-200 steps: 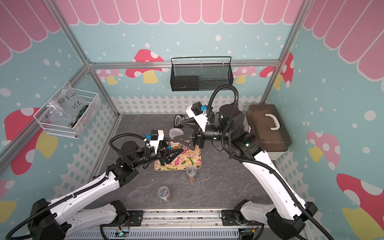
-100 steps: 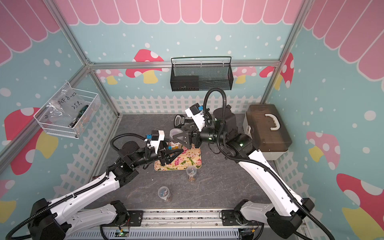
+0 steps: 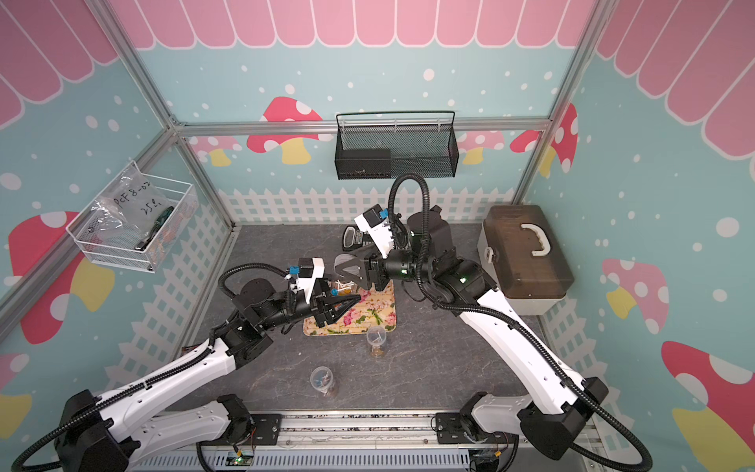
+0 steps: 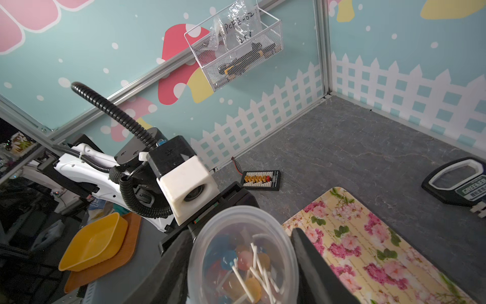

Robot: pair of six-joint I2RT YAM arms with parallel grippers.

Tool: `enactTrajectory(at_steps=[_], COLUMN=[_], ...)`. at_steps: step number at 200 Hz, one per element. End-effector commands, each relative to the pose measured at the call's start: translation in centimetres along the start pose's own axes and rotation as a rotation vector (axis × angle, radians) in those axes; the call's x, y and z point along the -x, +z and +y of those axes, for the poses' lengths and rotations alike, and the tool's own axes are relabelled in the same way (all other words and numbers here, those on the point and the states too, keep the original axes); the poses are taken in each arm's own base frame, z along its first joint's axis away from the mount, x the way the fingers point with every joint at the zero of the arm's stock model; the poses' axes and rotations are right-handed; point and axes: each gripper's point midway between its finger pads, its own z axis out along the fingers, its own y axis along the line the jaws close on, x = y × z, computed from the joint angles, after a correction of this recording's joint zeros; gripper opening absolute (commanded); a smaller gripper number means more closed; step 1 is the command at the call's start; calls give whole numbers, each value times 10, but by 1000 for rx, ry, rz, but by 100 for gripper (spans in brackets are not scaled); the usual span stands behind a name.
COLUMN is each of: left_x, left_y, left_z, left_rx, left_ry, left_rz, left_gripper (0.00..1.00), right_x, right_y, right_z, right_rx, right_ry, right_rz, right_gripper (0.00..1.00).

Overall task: Pour the candies out of the jar
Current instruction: Unscrew the lid from the jar.

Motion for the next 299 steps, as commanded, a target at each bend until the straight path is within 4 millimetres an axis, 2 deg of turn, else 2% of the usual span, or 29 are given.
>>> enactTrajectory(at_steps=[1, 23, 43, 89, 113, 143, 155, 167, 173, 202, 209, 232, 255, 299], left_x=[5, 6, 9, 12, 14, 16, 17, 17, 18, 19, 18, 16, 14, 9], left_y=[-4, -5, -6, -8, -11, -13, -13, -12, -12, -13, -13, -13, -15, -16], left_z=[-2, -2, -4, -24, -30, -29, -29, -27, -27, -23, -22, -18, -15, -12], left_rx=[7, 7, -1, -97, -120, -107, -101, -91, -86, -61, -56, -36, -17, 1], left_ry=[12, 11, 7, -21, -24, -3, 7, 18, 23, 38, 38, 41, 49, 55], left_rz=[-20, -20, -25, 17, 24, 23, 25, 27, 27, 20, 22, 19, 17, 27], left_gripper=[52, 52, 52, 52, 53, 53, 53, 53, 53, 53, 53, 53, 53, 53], right_x=[10, 7, 8, 12, 17, 17, 17, 18, 19, 33, 36, 45, 39, 17], right_y=[0, 1, -2, -22, -25, -20, -19, -22, -25, -38, -39, -37, -34, -23], right_z=[12, 12, 15, 72, 72, 67, 66, 67, 69, 79, 77, 51, 20, 11], right_rx=[50, 56, 56, 366, 372, 368, 363, 355, 354, 324, 301, 130, -28, -51], right_ry=[-41, -57, -120, -415, -475, -459, -451, -456, -466, -451, -422, -285, -133, -11], right_rz=[-18, -6, 2, -31, -48, -35, -29, -35, -44, -104, -111, -130, -121, -31], right_gripper=[51, 46, 45, 43, 40, 40, 48, 70, 76, 83, 83, 84, 83, 81])
